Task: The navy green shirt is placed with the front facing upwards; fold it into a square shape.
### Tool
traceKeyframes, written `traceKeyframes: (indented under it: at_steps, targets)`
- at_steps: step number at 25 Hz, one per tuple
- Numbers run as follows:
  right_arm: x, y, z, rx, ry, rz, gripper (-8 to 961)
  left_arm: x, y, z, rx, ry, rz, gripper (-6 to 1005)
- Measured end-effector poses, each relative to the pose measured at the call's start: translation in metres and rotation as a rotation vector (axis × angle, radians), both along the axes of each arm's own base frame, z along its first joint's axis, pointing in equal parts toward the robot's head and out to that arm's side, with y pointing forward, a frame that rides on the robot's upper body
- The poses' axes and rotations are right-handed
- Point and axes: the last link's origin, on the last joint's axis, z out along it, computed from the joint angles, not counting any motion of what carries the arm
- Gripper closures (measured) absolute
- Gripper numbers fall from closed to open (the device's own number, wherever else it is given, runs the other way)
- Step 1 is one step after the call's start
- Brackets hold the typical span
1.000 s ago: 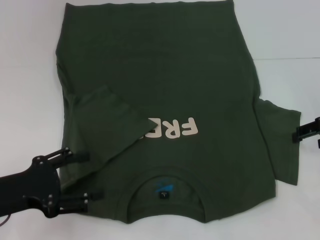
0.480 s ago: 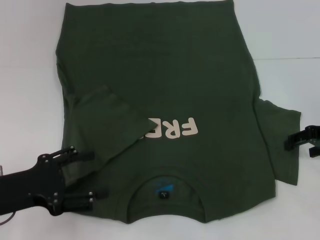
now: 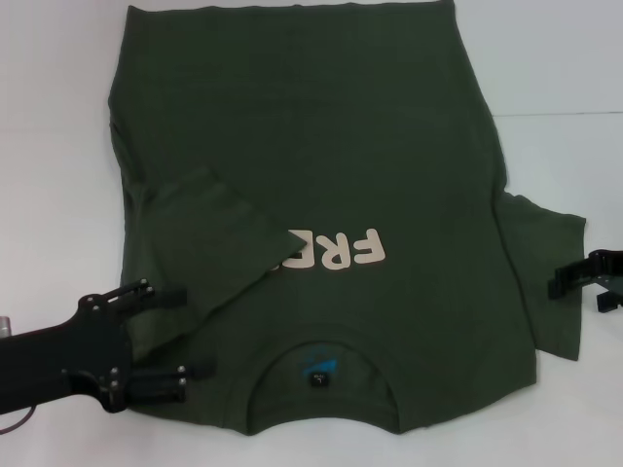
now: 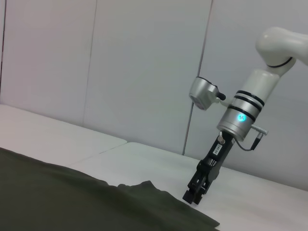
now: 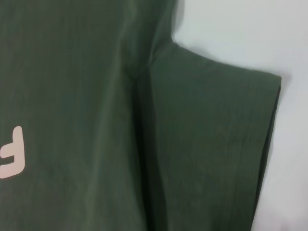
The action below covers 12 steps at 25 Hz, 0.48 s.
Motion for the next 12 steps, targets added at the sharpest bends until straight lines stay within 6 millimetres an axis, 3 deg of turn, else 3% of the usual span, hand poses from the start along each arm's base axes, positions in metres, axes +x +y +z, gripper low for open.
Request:
traceKeyframes:
  at_steps: [12]
  targets:
    - [0.0044, 0.0044, 0.0047, 0.079, 0.021, -0.077, 145, 0.0019, 0.0024, -0.0021, -0.006, -0.005, -0.003, 62]
